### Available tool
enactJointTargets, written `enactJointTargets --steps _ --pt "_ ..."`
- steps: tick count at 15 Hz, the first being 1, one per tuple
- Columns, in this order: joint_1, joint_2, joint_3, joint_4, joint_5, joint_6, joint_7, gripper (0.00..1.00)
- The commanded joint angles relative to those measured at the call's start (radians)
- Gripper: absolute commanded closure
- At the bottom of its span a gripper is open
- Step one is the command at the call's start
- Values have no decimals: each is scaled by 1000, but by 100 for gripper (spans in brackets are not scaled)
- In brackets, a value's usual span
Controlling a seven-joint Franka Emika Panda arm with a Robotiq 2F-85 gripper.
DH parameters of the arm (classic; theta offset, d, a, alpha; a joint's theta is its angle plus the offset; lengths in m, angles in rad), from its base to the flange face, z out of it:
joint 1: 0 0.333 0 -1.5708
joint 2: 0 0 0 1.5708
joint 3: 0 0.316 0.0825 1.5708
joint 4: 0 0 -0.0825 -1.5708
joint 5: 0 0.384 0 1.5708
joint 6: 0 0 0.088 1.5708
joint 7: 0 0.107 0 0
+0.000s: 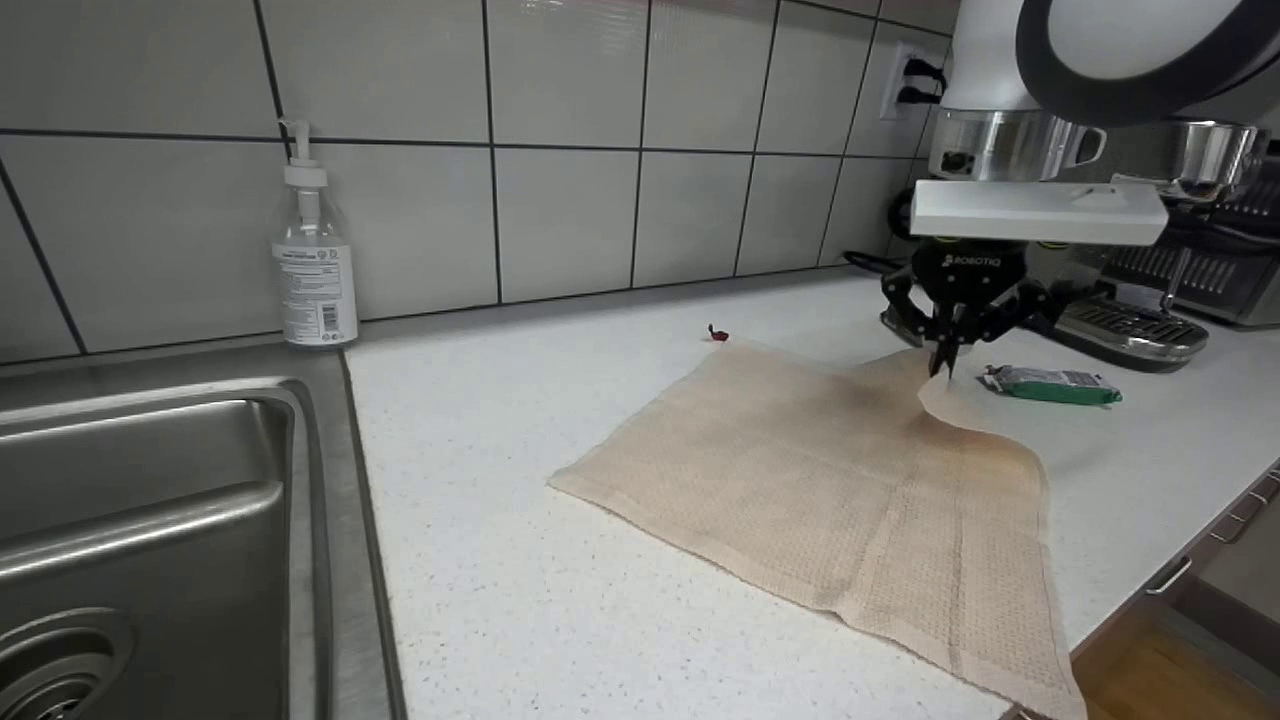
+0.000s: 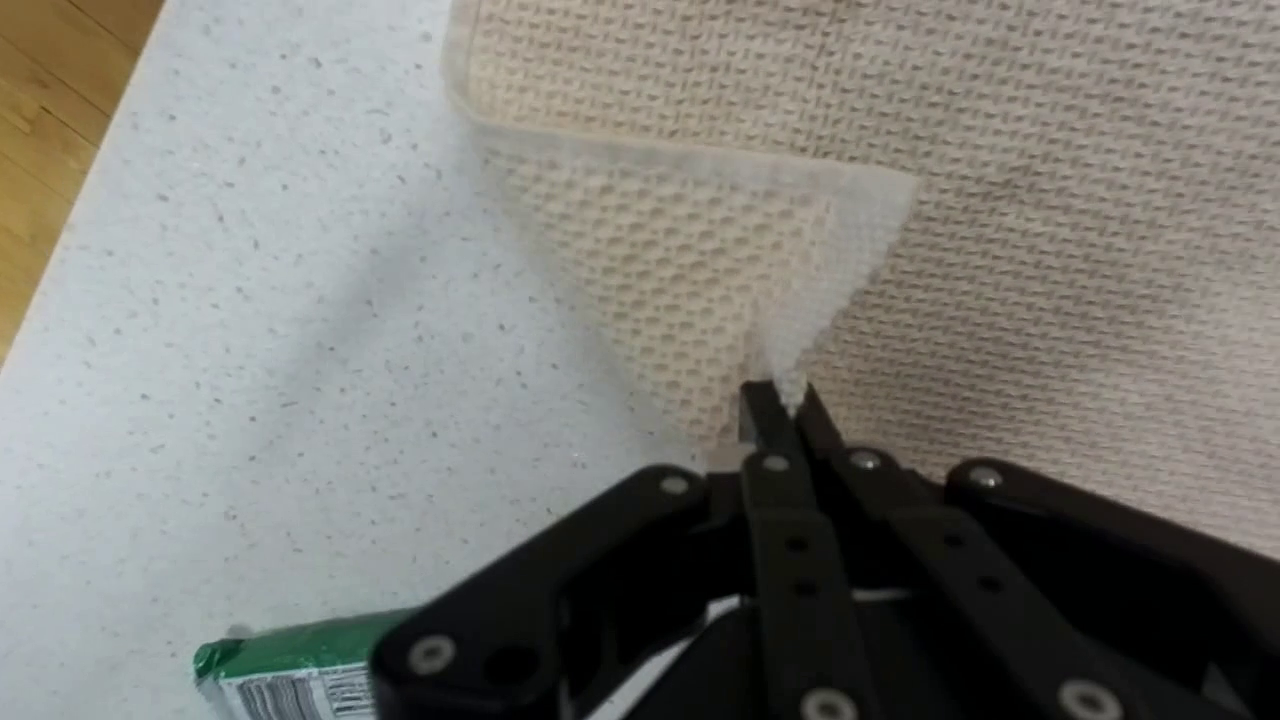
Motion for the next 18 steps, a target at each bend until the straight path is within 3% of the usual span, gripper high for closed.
enactJointTargets --steps 1,18 --pt "-10 -35 46 8 27 -33 -5 99" --pt "63 -6 175 133 101 -109 84 99"
